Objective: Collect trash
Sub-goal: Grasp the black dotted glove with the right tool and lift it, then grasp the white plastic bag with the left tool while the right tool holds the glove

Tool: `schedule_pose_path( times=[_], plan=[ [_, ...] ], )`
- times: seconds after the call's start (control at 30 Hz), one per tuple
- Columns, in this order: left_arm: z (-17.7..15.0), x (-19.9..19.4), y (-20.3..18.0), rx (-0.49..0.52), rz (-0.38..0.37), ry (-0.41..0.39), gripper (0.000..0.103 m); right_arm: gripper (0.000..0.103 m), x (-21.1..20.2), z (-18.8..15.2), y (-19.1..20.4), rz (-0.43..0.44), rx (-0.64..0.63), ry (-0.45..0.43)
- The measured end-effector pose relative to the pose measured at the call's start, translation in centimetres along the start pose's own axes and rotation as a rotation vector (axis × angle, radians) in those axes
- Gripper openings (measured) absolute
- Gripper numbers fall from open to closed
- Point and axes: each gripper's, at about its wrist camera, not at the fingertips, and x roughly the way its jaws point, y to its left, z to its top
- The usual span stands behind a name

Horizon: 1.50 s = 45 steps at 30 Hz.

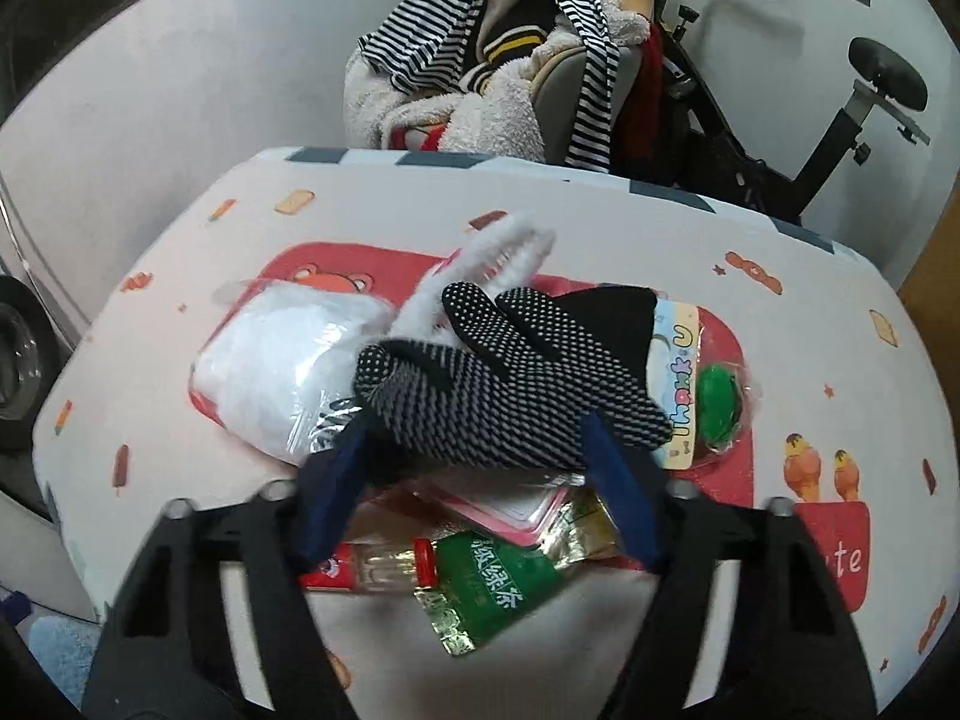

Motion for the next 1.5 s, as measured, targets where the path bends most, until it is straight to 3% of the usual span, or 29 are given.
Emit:
schedule_pose_path(
  times=[0.03, 0.07, 0.17, 0.37, 0.5, 0.7, 0.83, 1.03, 1.07, 1.23, 1.33, 1.5],
  plan=[
    [0.0, 0.2, 0.0, 0.004, 0.000, 0.006, 0.097, 0.046, -0.3, 0.1, -0.3, 0.028, 0.013, -0.007],
    [0.0, 0.4, -0.1, 0.009, -0.003, 0.013, 0.097, 0.030, -1.2, 0.3, -0.7, 0.043, 0.030, -0.028],
    [-0.1, 1.1, -0.5, 0.023, -0.016, 0.052, 0.097, 0.018, -3.7, 0.6, -1.8, 0.085, 0.077, -0.111],
    [-0.3, 2.0, -1.2, 0.008, -0.049, 0.092, 0.097, 0.016, -10.6, 0.3, -3.9, 0.151, 0.138, -0.288],
    [0.3, 2.4, -1.4, -0.004, -0.056, 0.093, 0.097, 0.016, -14.1, -0.8, -5.0, 0.177, 0.146, -0.340],
    [2.4, 3.2, -0.9, -0.069, -0.087, 0.086, 0.097, 0.016, -16.4, -4.7, -6.4, 0.199, 0.123, -0.287],
    [5.1, 4.6, -0.3, -0.155, -0.152, 0.070, 0.096, 0.016, -16.9, -7.6, -6.7, 0.181, 0.130, -0.239],
    [9.9, 9.3, -0.7, -0.254, -0.219, 0.066, 0.078, 0.016, -16.8, -10.4, -7.5, 0.154, 0.161, -0.179],
    [10.7, 10.2, -0.9, -0.259, -0.205, 0.076, 0.074, 0.016, -16.8, -10.6, -7.6, 0.151, 0.166, -0.174],
    [13.7, 14.0, -2.5, -0.278, -0.200, 0.086, 0.074, 0.016, -17.0, -11.5, -8.3, 0.137, 0.186, -0.159],
    [15.0, 15.5, -3.1, -0.243, -0.171, 0.045, 0.074, 0.016, -17.3, -11.9, -8.4, 0.123, 0.179, -0.158],
    [16.0, 19.0, -4.5, -0.190, -0.175, 0.089, 0.077, 0.016, -17.5, -12.5, -8.7, 0.115, 0.185, -0.153]
  ],
)
